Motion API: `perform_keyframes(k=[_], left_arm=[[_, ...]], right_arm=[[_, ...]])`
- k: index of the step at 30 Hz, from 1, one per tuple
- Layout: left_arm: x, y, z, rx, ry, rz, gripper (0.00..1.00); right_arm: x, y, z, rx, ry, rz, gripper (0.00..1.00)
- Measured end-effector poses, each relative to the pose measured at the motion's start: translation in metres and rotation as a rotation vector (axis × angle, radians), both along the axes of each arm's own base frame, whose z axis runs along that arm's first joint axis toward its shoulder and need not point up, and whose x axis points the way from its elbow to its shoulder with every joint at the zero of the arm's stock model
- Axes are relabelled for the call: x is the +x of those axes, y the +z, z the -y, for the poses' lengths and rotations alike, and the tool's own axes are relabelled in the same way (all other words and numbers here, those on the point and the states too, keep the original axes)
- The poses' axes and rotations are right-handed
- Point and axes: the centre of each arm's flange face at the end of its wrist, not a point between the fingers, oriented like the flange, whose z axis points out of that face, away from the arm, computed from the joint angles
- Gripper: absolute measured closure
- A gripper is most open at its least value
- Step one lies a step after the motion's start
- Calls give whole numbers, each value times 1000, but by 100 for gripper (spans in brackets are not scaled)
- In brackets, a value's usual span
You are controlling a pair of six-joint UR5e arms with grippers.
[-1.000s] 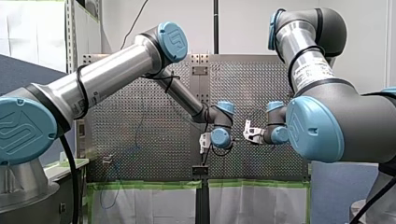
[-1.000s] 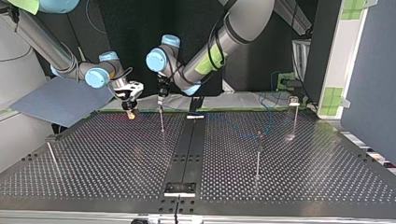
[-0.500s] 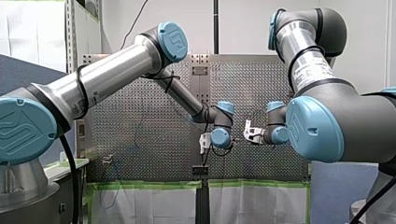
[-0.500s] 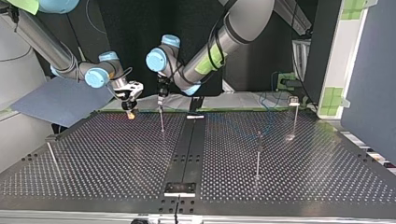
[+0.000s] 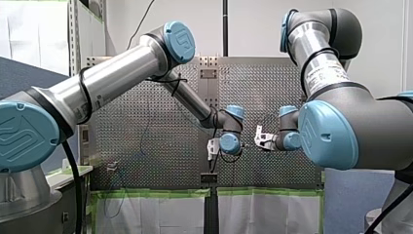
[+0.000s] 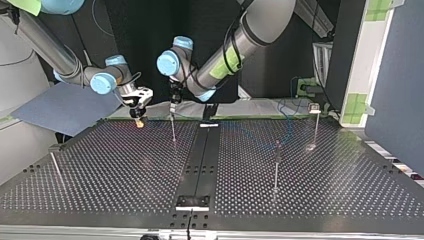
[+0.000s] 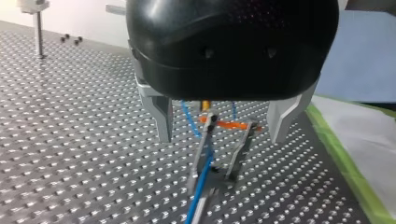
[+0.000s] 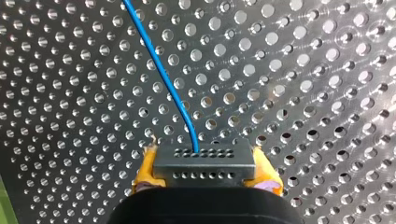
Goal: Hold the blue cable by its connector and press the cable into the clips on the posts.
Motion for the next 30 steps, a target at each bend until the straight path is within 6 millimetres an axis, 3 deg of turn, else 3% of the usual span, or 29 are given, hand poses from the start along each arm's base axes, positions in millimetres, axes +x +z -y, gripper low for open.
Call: perform_keyframes(k=[6, 18, 30], left_arm=[[7, 23, -17, -72, 25, 30, 0], [40, 64, -69, -163, 85, 104, 0], [20, 106, -84, -215, 100, 196, 0]], right_arm=[[-2, 0, 0, 6, -3, -3, 100], [-4, -1, 0, 13, -5, -7, 100], [-4, -1, 0, 14, -5, -5, 100]])
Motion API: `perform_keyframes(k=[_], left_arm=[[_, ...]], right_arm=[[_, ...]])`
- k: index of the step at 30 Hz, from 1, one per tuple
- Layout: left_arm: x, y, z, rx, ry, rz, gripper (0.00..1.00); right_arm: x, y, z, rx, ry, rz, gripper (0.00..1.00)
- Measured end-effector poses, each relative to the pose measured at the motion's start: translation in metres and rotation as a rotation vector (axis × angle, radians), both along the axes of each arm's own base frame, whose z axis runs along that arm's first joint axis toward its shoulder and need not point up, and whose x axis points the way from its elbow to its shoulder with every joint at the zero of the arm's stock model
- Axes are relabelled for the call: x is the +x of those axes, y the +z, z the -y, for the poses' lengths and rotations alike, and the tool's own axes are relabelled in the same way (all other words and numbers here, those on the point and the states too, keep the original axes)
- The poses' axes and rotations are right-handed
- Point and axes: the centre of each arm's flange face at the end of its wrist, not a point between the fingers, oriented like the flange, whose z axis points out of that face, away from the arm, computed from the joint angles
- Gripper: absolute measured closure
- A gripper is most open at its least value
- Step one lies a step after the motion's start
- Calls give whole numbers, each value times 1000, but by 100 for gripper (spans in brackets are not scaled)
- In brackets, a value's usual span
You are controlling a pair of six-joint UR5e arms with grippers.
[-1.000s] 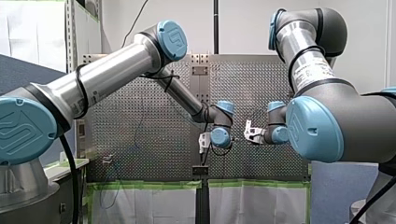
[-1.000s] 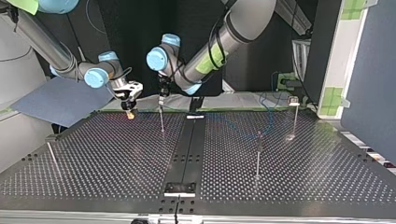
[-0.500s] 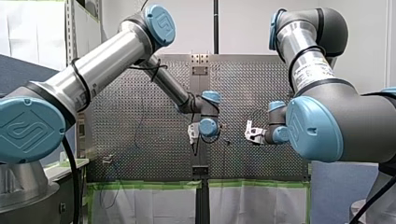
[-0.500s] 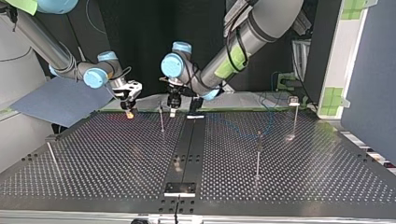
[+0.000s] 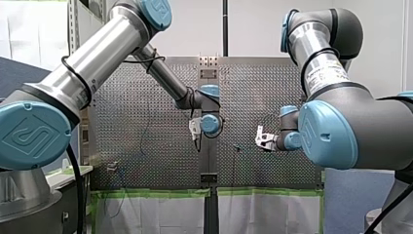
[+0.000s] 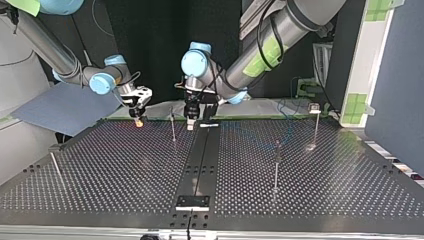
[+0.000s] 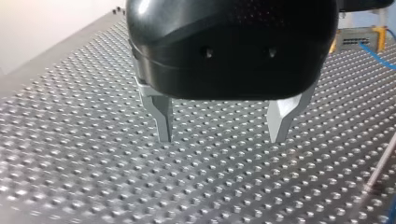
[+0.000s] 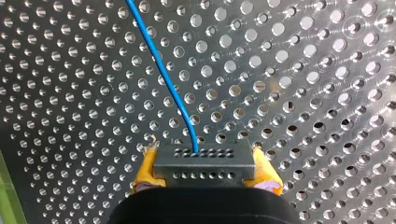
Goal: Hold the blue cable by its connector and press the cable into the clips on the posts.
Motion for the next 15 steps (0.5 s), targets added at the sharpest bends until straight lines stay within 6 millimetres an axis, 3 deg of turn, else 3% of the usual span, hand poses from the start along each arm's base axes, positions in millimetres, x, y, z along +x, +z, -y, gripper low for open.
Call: perform_keyframes(k=[15], left_arm=[[-34, 48, -23, 15, 55, 126, 0]], right_arm=[[0, 0, 0, 1, -1, 2, 100]])
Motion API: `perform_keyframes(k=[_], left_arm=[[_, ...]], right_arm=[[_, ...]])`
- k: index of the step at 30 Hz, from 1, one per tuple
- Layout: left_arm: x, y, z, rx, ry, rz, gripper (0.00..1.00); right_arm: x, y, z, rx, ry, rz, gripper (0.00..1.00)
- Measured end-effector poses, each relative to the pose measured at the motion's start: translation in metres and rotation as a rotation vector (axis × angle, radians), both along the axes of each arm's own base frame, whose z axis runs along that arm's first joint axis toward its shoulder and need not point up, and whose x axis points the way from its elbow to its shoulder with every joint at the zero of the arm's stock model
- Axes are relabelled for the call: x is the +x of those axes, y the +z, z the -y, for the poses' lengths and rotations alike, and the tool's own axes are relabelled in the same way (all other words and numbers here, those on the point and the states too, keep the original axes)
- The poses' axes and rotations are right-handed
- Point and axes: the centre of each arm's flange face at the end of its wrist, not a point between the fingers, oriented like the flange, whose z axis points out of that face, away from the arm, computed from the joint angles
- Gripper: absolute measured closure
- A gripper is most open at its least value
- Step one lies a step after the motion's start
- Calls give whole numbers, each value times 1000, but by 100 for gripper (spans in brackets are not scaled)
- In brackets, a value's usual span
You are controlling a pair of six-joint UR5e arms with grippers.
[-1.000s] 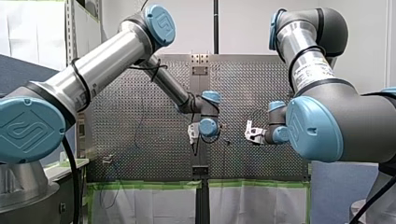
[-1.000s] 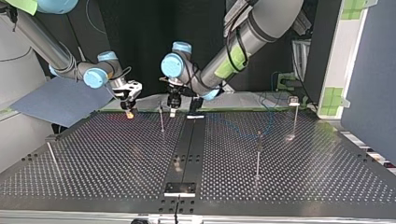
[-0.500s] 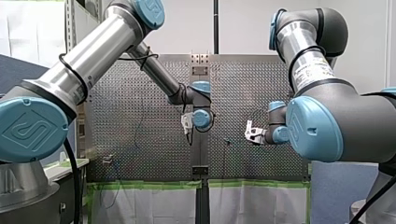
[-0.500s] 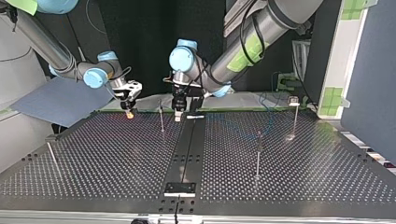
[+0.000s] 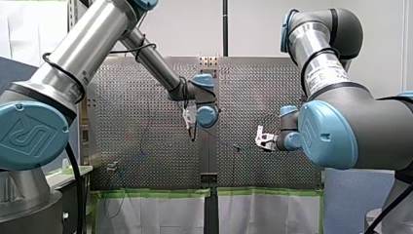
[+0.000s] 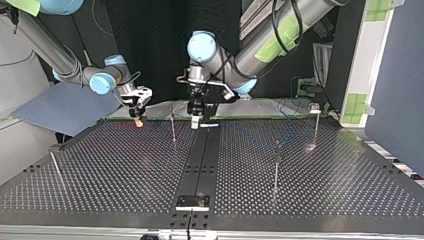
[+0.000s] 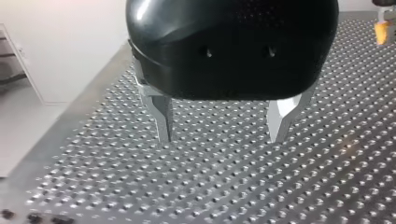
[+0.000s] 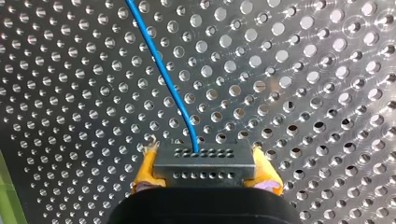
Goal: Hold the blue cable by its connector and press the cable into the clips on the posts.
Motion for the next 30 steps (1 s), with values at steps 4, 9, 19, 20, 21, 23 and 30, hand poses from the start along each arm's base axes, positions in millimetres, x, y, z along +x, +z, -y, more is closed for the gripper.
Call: perform_keyframes(k=[4, 9, 19, 20, 21, 23, 30], left_arm=[[-9, 13, -8, -18, 3, 33, 0], [-20, 26, -17, -42, 4, 65, 0], [-42, 43, -37, -41, 9, 88, 0], [-45, 44, -39, -37, 11, 90, 0], [-47, 45, -41, -31, 12, 92, 0], [-53, 48, -46, -16, 16, 97, 0], [-74, 57, -62, 0, 18, 103, 0]], right_arm=[[0, 0, 0, 0, 0, 0, 100], [0, 0, 0, 0, 0, 0, 100], [0, 0, 0, 1, 0, 0, 100], [0, 0, 0, 1, 0, 0, 100], [0, 0, 0, 1, 0, 0, 100], [0, 0, 0, 1, 0, 0, 100], [0, 0, 0, 0, 0, 0, 100]])
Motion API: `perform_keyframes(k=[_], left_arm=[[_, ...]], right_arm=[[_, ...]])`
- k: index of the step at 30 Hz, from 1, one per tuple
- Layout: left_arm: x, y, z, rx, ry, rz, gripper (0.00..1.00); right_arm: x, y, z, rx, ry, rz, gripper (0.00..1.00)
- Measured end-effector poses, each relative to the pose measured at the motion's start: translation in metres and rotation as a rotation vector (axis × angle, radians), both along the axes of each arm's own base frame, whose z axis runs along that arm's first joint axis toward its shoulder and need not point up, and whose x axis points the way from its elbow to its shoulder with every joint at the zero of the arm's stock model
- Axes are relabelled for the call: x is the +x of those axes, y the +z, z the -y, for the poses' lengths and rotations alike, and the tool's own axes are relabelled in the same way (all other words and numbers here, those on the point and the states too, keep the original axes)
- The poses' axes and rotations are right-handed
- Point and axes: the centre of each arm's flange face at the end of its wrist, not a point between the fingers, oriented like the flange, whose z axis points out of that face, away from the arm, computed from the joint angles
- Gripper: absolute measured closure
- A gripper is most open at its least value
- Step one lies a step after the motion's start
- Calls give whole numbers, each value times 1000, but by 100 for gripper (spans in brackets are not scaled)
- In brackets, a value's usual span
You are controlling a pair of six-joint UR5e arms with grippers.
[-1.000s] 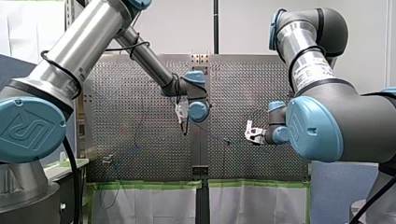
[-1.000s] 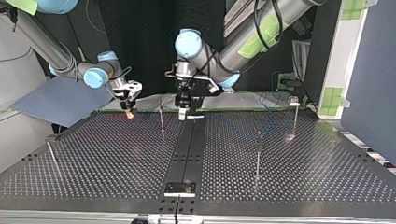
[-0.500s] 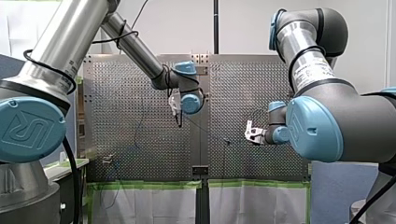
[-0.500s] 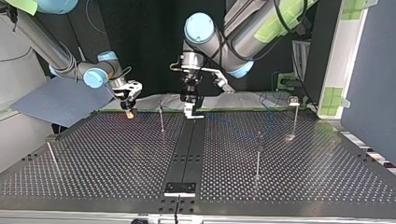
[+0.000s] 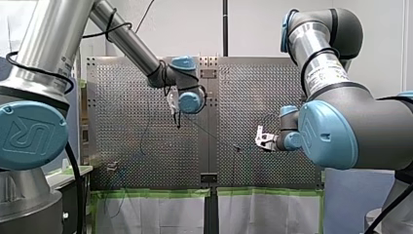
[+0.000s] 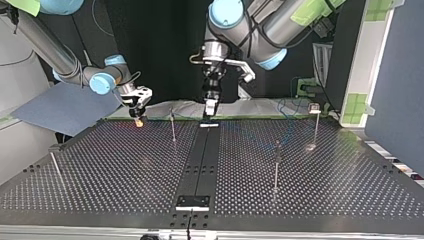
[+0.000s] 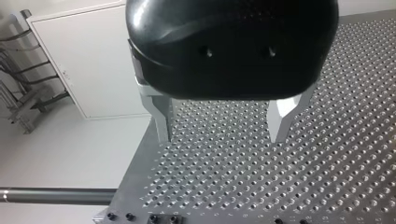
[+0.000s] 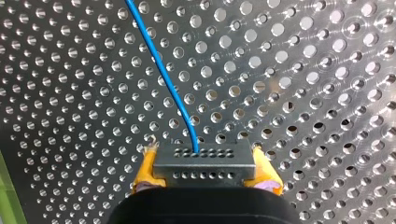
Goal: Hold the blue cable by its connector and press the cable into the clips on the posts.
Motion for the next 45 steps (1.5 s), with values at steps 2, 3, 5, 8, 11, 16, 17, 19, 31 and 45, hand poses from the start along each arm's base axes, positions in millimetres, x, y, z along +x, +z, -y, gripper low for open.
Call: perform_keyframes(k=[2, 3, 5, 8, 11, 16, 17, 19, 31, 45], left_arm=[[-7, 2, -5, 1, 0, 0, 0], [-10, 3, -8, 1, 0, 0, 0], [-17, 5, -14, 1, 2, 1, 0], [-27, 8, -24, 1, 3, 1, 0], [-37, 10, -33, 1, 4, 1, 0], [-52, 10, -45, 5, 4, -4, 0], [-54, 8, -47, 8, 4, -7, 0], [-58, 3, -50, 16, 4, -16, 0], [-85, -39, -72, 81, 4, -97, 0], [-106, -68, -89, 130, 4, -156, 0]], right_arm=[[0, 0, 0, 0, 0, 0, 100], [0, 0, 0, 0, 0, -1, 100], [0, 0, 0, 0, 0, -1, 100], [0, 0, 0, 0, 0, -2, 100], [0, 0, 0, 2, 0, -4, 100], [0, 0, -1, 0, 2, -11, 100], [0, 0, -1, 0, 2, -14, 100], [-1, -1, -1, 0, 3, -17, 100], [-9, -1, 4, -13, -18, -28, 100], [-13, -1, 6, -19, -26, -37, 100]])
